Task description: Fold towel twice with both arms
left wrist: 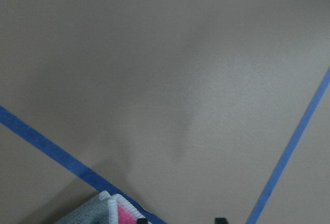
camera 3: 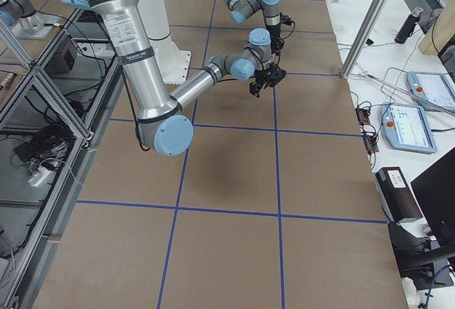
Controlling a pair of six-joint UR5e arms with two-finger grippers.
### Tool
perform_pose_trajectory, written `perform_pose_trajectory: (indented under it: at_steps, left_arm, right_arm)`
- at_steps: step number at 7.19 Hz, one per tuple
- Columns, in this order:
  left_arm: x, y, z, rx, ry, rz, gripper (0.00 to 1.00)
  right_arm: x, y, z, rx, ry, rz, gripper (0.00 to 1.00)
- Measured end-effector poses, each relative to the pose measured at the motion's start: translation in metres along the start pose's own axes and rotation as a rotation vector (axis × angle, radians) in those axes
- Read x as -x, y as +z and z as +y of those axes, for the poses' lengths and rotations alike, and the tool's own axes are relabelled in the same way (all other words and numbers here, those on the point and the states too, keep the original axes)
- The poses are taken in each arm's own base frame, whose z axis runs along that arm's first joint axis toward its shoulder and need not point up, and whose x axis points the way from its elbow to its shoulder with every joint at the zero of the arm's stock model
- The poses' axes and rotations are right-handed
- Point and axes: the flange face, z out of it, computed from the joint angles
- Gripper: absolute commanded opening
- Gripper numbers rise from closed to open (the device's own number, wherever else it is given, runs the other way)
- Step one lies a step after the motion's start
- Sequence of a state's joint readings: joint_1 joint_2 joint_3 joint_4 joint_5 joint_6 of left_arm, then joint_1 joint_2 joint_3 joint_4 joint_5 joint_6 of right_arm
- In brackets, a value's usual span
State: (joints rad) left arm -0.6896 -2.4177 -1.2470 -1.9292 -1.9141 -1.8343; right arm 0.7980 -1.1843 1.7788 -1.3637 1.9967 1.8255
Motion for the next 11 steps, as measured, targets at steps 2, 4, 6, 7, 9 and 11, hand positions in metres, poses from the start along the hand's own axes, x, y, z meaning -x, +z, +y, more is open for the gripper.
perform_pose_trajectory:
  at_steps: [2, 4, 6, 7, 9, 11]
  left_arm:
    - [0.004, 0.002, 0.004, 0.03, -0.035, -0.097, 0.39]
    - [0.006, 0.002, 0.009, 0.044, -0.052, -0.143, 0.39]
    - [0.005, 0.006, 0.012, 0.047, -0.053, -0.156, 0.39]
    - [0.005, 0.009, 0.012, 0.045, -0.054, -0.159, 0.39]
    - [0.004, 0.014, 0.011, 0.043, -0.056, -0.164, 0.39]
    - [0.002, 0.017, 0.011, 0.043, -0.052, -0.156, 0.38]
  right_arm:
    - [0.0, 0.001, 0.0, 0.0, 0.002, 0.002, 1.0]
    - [0.0, 0.001, 0.0, 0.0, 0.003, 0.002, 1.0]
    - [0.0, 0.001, 0.0, 0.0, 0.004, 0.002, 1.0]
    - [0.0, 0.001, 0.0, 0.0, 0.004, 0.002, 1.0]
    - [0.0, 0.001, 0.0, 0.0, 0.005, 0.002, 1.0]
    - [0.0, 0.001, 0.0, 0.0, 0.005, 0.003, 1.0]
